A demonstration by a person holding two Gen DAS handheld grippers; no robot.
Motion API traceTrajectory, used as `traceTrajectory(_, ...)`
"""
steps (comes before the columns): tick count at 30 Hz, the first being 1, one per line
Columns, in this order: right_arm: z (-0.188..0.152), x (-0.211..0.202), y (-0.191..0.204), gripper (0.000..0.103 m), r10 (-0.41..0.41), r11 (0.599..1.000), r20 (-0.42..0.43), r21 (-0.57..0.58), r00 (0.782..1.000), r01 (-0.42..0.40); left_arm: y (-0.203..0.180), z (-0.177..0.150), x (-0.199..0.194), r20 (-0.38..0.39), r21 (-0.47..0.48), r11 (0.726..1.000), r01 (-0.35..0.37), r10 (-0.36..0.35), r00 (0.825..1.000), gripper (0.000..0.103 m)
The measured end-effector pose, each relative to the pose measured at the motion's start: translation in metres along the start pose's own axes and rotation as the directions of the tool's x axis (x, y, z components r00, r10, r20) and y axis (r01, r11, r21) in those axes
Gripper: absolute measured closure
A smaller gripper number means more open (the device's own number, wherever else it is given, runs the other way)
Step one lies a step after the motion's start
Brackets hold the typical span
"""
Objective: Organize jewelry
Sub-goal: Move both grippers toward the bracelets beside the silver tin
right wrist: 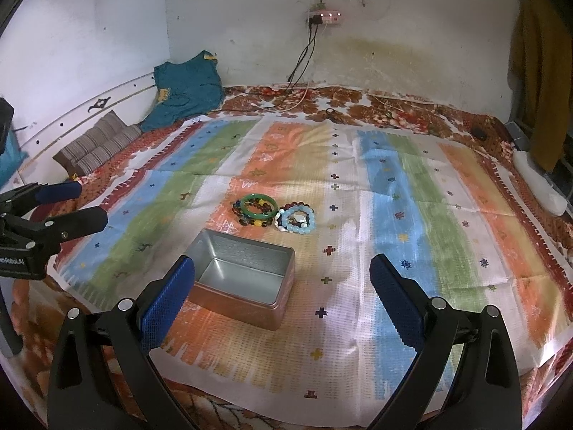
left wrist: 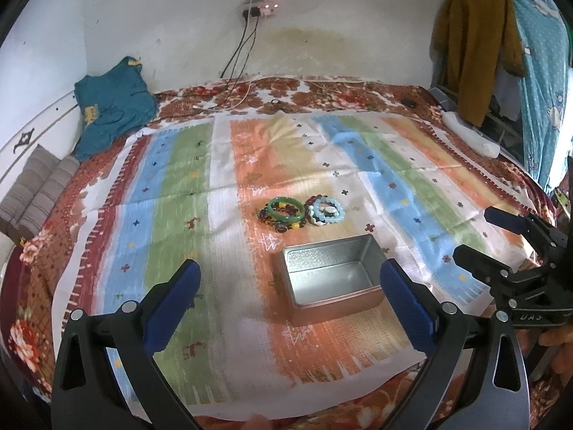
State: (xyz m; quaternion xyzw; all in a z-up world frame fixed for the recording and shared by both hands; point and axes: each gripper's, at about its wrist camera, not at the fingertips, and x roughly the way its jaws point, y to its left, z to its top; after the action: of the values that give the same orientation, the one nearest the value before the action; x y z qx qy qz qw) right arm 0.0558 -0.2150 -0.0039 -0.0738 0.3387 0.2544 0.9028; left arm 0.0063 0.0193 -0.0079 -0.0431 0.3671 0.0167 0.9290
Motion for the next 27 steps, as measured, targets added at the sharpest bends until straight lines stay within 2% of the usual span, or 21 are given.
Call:
traceTrajectory(8,0.0,0.004,0.005,0.004,-0.02,0.999,-0.011,-0.029,1.0,0.019,0.003,-0.001,-0.003,0.013,-0.024,1.0,0.009,-0.009,1.0,0.005)
traceTrajectory(17,0.002,0.015,0.001,0.004,-0.016,1.0,-0.043,0.005,0.999,0.016,0.005,0.001,0.008,-0.026,-0.037,0.999,0.013,-0.014,1.0,0.005)
traceTrajectory(21,0.003,0.018,0.001,0.004,-0.001,1.0,-0.051,0.009,0.999,0.002,0.008,0.006,0.022,-0.074,-0.064,0.997,0.046,-0.051,0.996,0.005)
traceTrajectory(23,0.005,0.021,-0.001,0.004,-0.001,1.0,-0.051,0.014,0.999,0.002,0.009,0.009,0.031,-0.096,-0.055,0.998,0.026,-0.031,0.995,0.005)
traceTrajectory(27,0.012,0.03,-0.006,0.004,-0.029,1.0,-0.064,0.005,0.997,0.03,0.01,0.019,0.037,-0.087,-0.051,0.999,0.003,-0.008,0.996,0.005)
